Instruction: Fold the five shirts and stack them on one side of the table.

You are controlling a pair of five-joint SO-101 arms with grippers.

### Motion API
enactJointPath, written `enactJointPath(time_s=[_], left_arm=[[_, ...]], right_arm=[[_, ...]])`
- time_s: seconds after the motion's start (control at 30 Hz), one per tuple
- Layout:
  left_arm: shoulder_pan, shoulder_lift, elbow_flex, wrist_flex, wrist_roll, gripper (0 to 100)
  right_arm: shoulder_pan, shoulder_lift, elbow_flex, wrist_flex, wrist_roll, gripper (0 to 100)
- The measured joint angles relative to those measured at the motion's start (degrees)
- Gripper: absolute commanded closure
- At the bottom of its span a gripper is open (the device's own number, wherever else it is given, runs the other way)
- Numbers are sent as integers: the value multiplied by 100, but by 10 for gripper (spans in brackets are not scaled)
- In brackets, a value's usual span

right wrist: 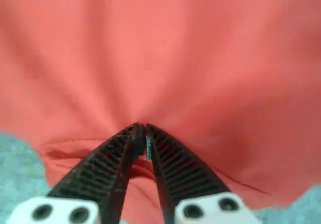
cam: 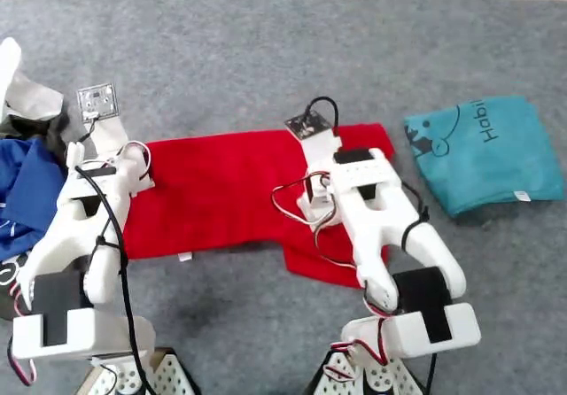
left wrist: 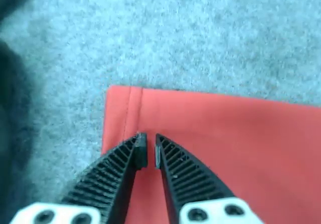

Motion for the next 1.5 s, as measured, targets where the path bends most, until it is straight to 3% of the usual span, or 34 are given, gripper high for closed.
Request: enactJointPath(time_s=[0.43, 0.73, 1.17, 1.3, 1.5], left_arm=[[0, 0, 0, -26, 0, 940], [0, 0, 0, -26, 0, 940], [0, 0, 0, -26, 0, 940], [0, 0, 0, -26, 0, 940], [0, 0, 0, -26, 0, 940]], right_arm=[[-18, -1116, 0, 703, 0, 985], [-897, -1178, 844, 404, 0, 985], [-1090, -2646, 888, 1864, 387, 984], [-1090, -2690, 879, 1837, 466, 984], [-1090, -2673, 1055, 580, 466, 984]])
